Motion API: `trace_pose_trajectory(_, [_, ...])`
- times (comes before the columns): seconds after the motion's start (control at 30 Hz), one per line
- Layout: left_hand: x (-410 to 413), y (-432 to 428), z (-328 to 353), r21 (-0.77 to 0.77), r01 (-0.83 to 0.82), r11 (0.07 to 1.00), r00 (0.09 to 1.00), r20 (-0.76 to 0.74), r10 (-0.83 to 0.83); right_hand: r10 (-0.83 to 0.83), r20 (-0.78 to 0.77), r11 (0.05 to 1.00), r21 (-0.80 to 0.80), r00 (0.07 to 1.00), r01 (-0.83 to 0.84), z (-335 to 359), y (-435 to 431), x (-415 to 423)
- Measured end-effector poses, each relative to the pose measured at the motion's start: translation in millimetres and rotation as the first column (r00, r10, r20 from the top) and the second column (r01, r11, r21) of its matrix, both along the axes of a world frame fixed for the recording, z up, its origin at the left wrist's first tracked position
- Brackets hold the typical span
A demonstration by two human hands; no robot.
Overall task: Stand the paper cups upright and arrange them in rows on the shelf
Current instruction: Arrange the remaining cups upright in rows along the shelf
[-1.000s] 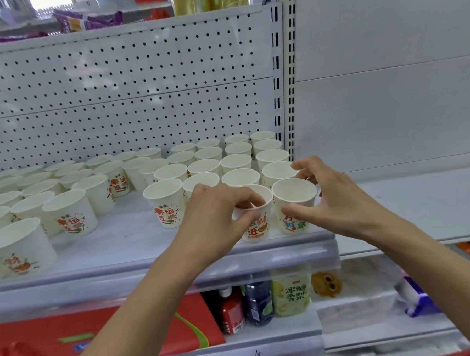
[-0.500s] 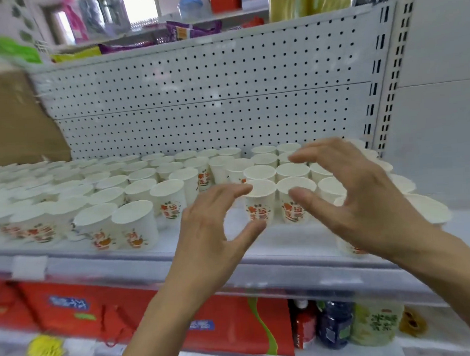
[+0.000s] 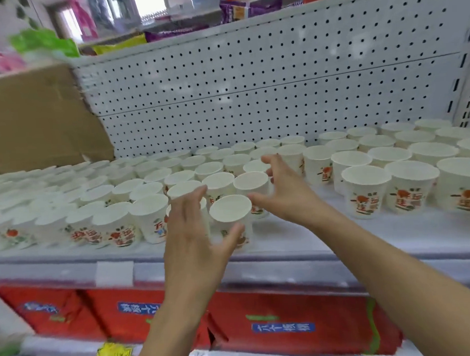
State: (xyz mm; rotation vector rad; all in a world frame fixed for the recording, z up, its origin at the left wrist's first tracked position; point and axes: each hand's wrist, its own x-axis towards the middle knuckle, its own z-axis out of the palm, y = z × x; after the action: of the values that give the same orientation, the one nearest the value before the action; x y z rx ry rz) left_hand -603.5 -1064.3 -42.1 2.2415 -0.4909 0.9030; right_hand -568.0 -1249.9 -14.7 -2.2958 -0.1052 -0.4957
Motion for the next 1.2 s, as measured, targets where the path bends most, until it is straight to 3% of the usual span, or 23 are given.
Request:
trace_pose_trajectory(0.17, [9,12,-2,0.079,0.025,0.997,1.000,0.006,-0.026,-0.082,-0.019,0.996,0.031,0.996,0.082,-4,17,13])
trace_pose_trajectory(0.43, [9,2,1,0.090,0.058,0.994,0.998,-0.011,-0.058,-0.211,0.008,0.976,-0.051,0.977,0.211,-1,23,14])
trace_pose_trajectory(0.67, [15,-16,9,0.296,-0.115,0.948,0.991,-0.028,0.129,-0.204,0.103,0.976,-0.052,0.974,0.210,21,-6,-45])
trace_pose_trajectory(0.9, [21,-35,17,0.303,-0.056,0.951,0.976,-0.183,0.116,-0.244,0.098,0.970,0.021,0.965,0.243,41,-68,-114])
trace_pose_trajectory(0.97, [13,-44,25,0.210,0.026,0.977,0.971,-0.239,0.025,-0.298,0.089,0.955,0.028,0.951,0.296,46,-92,-133])
trace_pose_trajectory(1.07, [-10,-76,38,-0.036,0.273,0.961,0.903,-0.333,-0.270,-0.383,0.054,0.923,0.008,0.922,0.384,50,-125,-151])
trace_pose_trajectory(1.2, [-26,-131,41,-0.103,0.444,0.890,0.826,-0.340,-0.451,-0.440,-0.058,0.894,-0.129,0.896,0.430,46,-144,-156])
